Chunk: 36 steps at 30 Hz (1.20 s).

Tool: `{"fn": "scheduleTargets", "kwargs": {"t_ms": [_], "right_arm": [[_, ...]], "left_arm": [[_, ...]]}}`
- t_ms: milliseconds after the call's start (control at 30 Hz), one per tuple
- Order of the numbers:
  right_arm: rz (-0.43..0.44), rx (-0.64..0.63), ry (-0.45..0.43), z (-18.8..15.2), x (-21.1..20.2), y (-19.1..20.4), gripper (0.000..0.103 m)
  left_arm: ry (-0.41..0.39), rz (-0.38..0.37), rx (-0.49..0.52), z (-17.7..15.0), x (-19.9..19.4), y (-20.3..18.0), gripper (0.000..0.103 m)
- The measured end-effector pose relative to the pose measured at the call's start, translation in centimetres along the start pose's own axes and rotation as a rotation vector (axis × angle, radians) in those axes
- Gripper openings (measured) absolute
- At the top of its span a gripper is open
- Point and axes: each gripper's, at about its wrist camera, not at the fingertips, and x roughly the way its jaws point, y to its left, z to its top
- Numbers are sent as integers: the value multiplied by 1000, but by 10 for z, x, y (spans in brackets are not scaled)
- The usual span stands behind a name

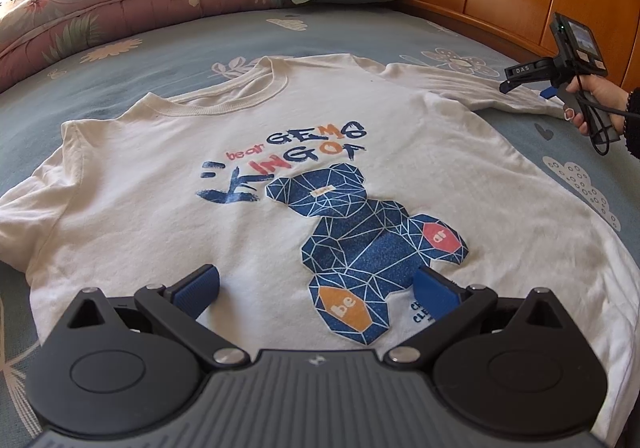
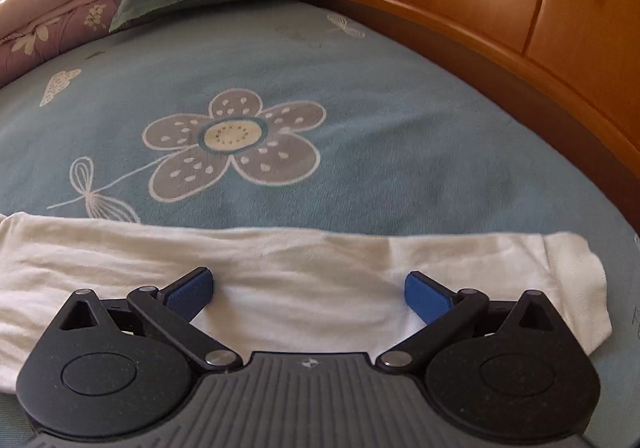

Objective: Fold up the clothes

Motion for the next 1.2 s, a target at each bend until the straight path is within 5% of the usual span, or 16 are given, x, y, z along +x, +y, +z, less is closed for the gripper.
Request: {"fn": "scheduleTargets", "kwargs": {"t_ms": [233, 367, 500, 767, 967, 1200], "right_arm": [[22, 236, 0, 21, -13, -53, 103], [182, 183, 2, -6, -36, -55, 103], [113, 30, 25, -38, -40, -52, 103], [98, 53, -28, -38, -71, -77, 103], [293, 88, 35, -34, -62, -63, 103], [220, 188, 85, -43, -63, -93, 103]], "left_arm": [[0, 4, 1, 0, 0, -1, 102], [-2, 11, 0, -1, 1, -2, 102], [-2, 9, -5, -1, 0, -1, 102], [-1, 12, -4, -1, 0, -1, 102], [0, 12, -5, -1, 0, -1, 102], [4, 11, -8, 0, -1, -1, 102]]}}
